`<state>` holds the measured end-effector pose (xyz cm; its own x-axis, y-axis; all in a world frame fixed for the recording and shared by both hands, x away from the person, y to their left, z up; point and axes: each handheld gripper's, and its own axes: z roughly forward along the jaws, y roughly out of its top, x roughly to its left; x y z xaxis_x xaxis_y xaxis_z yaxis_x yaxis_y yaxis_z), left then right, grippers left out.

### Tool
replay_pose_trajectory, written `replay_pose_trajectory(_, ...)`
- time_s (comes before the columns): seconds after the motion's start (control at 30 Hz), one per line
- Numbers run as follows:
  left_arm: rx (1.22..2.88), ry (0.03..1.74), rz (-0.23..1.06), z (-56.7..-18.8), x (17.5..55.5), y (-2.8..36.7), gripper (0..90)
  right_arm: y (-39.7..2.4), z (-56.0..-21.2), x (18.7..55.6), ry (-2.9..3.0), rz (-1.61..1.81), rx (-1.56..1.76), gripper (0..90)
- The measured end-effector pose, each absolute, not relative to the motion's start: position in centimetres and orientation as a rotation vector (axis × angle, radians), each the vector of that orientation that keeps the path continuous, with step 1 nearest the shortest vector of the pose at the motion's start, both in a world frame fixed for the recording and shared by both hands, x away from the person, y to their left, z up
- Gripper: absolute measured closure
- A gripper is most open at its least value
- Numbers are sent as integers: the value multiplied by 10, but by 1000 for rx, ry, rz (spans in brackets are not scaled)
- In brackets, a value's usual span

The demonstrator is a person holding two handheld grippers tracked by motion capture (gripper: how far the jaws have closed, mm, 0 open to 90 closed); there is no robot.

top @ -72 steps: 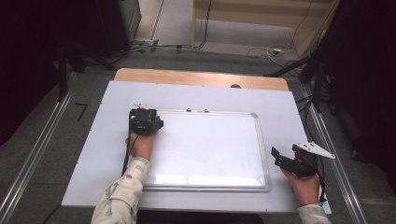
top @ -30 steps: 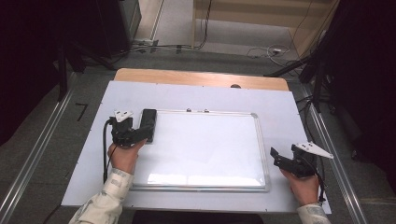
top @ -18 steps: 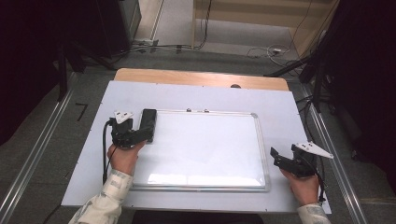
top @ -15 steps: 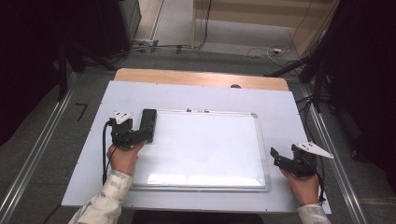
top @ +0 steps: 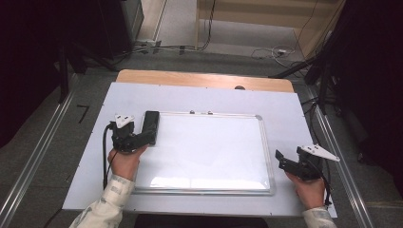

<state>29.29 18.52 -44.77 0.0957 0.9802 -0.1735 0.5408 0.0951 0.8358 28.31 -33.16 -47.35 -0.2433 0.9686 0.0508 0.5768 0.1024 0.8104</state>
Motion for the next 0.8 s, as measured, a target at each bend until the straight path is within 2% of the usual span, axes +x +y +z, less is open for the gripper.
replay_pose_trajectory(0.8, 1565, 1542, 690, -454, 281, 197, 200, -332, -471, 283, 1871, 1013, 1499, 132)
